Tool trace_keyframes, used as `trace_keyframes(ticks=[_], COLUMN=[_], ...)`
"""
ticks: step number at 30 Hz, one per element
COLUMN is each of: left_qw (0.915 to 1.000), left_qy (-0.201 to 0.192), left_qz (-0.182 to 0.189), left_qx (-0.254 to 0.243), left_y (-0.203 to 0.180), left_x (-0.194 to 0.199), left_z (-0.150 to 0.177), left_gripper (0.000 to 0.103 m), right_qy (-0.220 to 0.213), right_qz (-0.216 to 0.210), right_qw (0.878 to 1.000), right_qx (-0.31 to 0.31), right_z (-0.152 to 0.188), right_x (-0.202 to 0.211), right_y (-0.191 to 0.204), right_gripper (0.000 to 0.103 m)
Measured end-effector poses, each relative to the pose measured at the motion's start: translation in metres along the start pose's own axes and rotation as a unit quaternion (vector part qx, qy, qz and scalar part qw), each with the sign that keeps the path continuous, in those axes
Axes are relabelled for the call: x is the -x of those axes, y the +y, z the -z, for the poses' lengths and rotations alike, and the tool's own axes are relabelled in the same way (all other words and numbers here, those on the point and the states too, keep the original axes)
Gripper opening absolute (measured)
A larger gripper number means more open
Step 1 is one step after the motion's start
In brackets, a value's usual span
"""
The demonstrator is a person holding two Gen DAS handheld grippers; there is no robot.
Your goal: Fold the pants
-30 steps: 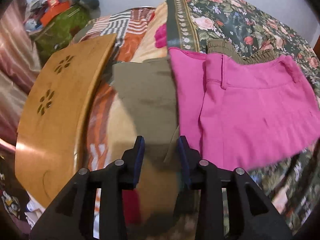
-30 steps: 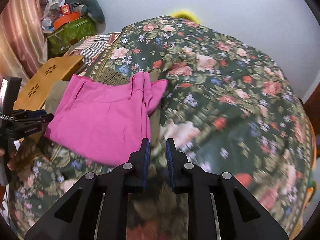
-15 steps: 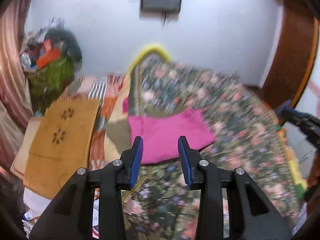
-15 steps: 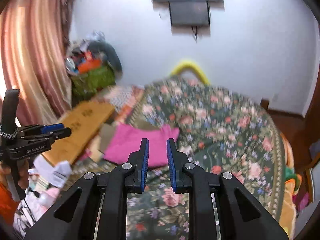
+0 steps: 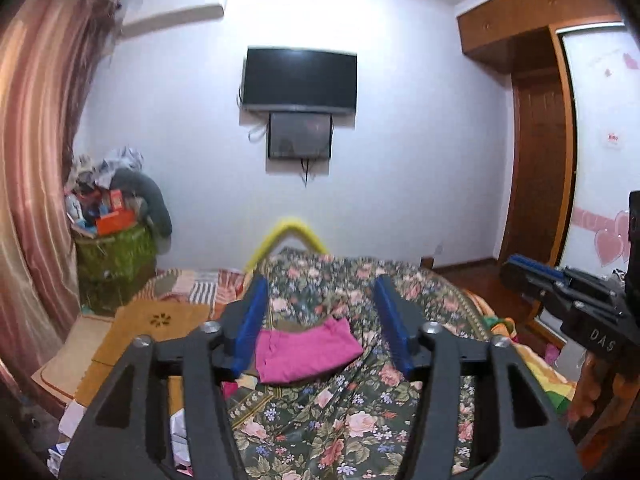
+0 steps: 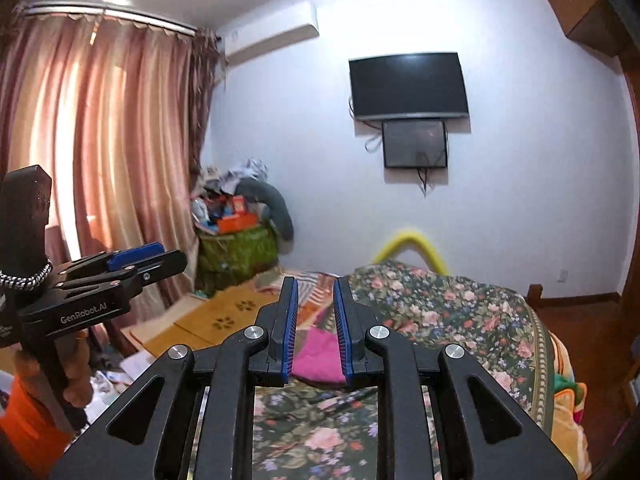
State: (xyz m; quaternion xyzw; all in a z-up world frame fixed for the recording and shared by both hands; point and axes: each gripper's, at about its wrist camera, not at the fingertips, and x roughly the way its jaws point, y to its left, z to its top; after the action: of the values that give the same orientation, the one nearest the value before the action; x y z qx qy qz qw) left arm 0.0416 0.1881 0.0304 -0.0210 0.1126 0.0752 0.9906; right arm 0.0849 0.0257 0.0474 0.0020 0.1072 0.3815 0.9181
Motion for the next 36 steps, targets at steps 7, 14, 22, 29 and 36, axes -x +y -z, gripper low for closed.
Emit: trace_keyframes(ticks=[7, 14, 22, 29, 36], left_qw=[0.9997, 0.9995, 0.9997, 0.9997, 0.9998], left_qy=[-0.024, -0.027, -0.023, -0.024, -0.019], left_qz=[0.005, 0.002, 0.002, -0.006, -0.011], left_qx=[-0.008, -0.016, -0.011, -0.002, 0.0], left_y=[-0.012, -0.015, -0.015, -0.016, -0.017], left_x=[0.031, 0.038, 0.037, 0.035, 0.031], left_z=[0.012, 0.022, 0.031, 0.036, 0.039], left_gripper=[0.093, 0.103, 0.103, 0.103, 0.103], right_qy=[-0.027, -0.037, -0.035, -0.03, -0.022], right_qz=[0.035, 0.073, 0.09, 0.089, 0.09], right_qw=[0.999, 0.997, 0.995, 0.995, 0.996], right_qx=[0.0, 0.009, 0.011, 0.014, 0.009], right_z=[0.009, 0.011, 0.017, 0.025, 0.026], right_x=[0.019, 0.023, 0.026, 0.029, 0.028], right_y=[0.011, 0.021, 0.02, 0.022, 0.019], right_gripper=[0.064, 0.103, 0.103, 0.103, 0.103])
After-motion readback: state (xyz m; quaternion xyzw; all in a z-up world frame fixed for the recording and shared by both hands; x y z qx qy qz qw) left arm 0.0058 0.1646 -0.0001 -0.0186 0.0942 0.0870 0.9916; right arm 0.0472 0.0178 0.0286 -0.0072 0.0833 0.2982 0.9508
